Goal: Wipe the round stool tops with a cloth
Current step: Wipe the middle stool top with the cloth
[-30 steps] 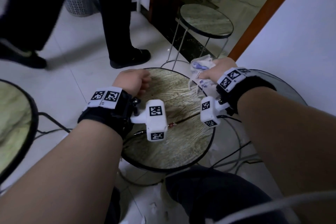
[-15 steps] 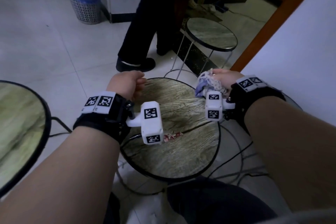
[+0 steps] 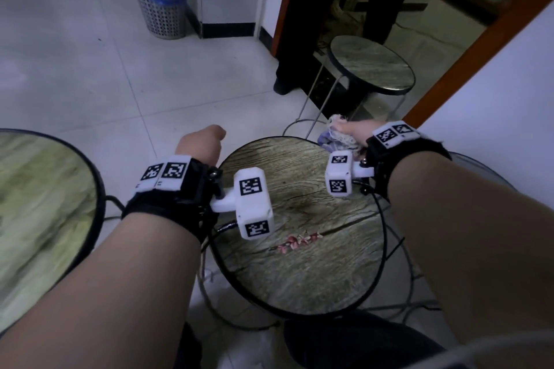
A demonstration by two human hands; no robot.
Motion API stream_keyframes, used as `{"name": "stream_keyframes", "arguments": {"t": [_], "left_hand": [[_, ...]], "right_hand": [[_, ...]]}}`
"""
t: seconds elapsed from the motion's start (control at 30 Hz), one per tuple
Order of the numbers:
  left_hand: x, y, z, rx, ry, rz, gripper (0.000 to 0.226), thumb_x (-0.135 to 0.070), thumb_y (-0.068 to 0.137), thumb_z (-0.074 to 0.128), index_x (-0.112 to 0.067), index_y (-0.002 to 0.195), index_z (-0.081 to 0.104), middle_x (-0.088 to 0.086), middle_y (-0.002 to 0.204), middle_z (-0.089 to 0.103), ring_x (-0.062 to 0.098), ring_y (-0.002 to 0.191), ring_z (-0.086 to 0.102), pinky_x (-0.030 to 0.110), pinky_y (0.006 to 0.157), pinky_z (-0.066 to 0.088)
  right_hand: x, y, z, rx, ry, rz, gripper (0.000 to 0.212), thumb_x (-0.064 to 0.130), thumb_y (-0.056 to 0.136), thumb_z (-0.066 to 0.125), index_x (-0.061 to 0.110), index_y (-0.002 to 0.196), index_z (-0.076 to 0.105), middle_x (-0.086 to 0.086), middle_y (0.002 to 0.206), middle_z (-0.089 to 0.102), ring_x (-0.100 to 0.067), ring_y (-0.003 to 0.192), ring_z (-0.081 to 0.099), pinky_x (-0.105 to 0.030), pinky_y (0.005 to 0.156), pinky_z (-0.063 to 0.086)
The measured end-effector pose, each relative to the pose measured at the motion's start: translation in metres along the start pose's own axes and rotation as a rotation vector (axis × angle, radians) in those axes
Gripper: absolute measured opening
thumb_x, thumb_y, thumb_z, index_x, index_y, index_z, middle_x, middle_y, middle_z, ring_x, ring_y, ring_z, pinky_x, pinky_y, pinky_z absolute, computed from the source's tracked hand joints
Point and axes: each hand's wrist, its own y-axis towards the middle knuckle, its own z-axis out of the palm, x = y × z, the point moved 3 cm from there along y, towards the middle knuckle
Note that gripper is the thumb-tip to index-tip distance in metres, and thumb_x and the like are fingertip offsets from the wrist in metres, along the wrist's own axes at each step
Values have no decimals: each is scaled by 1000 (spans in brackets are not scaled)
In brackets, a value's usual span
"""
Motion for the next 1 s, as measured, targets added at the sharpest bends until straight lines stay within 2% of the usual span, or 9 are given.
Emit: {"name": "stream_keyframes", "arguments": {"t": [0.07, 0.17, 0.27, 0.33, 0.47, 0.67, 0.8, 0.93, 1.0], "left_hand": [[1, 1, 2, 69, 19, -1, 29, -28, 86, 53, -9, 105, 64, 12, 120, 62, 19, 97, 53, 34, 92, 43], [3, -6, 8, 155, 37, -35, 40, -28, 89, 52, -8, 124, 57, 11, 133, 56, 17, 100, 52, 31, 85, 38], [5, -8, 10, 192, 5, -49, 39, -24, 93, 50, -5, 126, 55, 13, 135, 54, 26, 122, 53, 29, 88, 37], [5, -10, 10, 212, -44, -66, 34, -23, 94, 48, -6, 123, 57, 15, 130, 56, 27, 117, 54, 30, 94, 40], [8, -13, 5, 253, -207, -204, 28, -35, 91, 51, -8, 87, 58, 11, 95, 60, 27, 87, 58, 42, 94, 46], [11, -6, 0, 255, -259, -196, 51, -47, 93, 42, -11, 128, 48, 12, 123, 58, 31, 107, 60, 48, 97, 47], [8, -6, -4, 248, -287, -211, 54, -53, 92, 42, -10, 125, 47, 14, 120, 56, 31, 108, 58, 49, 99, 46], [0, -4, -21, 134, -261, -173, 45, -50, 93, 42, -7, 98, 54, 13, 98, 55, 29, 94, 53, 44, 99, 42], [-4, 0, -36, 90, -254, -139, 42, -48, 94, 41, -8, 100, 53, 12, 100, 55, 28, 92, 52, 43, 98, 42]], "right_hand": [[4, 5, 2, 37, -143, -13, 73, 64, 72, 66, 3, 111, 66, -17, 99, 70, -32, 89, 66, -37, 81, 50], [12, -1, 5, 85, -355, -5, 68, 60, 83, 57, 5, 124, 56, -19, 100, 63, -31, 93, 60, -36, 80, 43], [16, 0, 12, 42, -512, -6, 49, 53, 88, 52, 8, 105, 55, -18, 99, 60, -33, 100, 61, -37, 85, 44], [21, 0, 15, 21, -618, -28, 52, 54, 87, 53, 6, 108, 58, -17, 101, 63, -33, 101, 61, -37, 88, 45], [43, -7, 27, 23, -703, -65, 53, 42, 94, 49, 5, 131, 49, -14, 130, 54, -28, 117, 53, -30, 89, 42], [64, -6, 47, 48, -765, -168, 54, 36, 93, 51, 7, 137, 41, -15, 133, 51, -29, 117, 52, -34, 99, 44], [78, -11, 62, 52, -761, -243, 63, 33, 91, 54, 12, 146, 31, -12, 145, 41, -29, 125, 46, -37, 103, 42], [94, -18, 80, 83, -787, -325, 57, 31, 88, 57, 14, 139, 40, -13, 136, 48, -30, 116, 51, -38, 99, 45], [100, -22, 89, 121, -797, -355, 56, 31, 85, 58, 16, 136, 44, -11, 128, 53, -29, 109, 55, -39, 95, 48]]}}
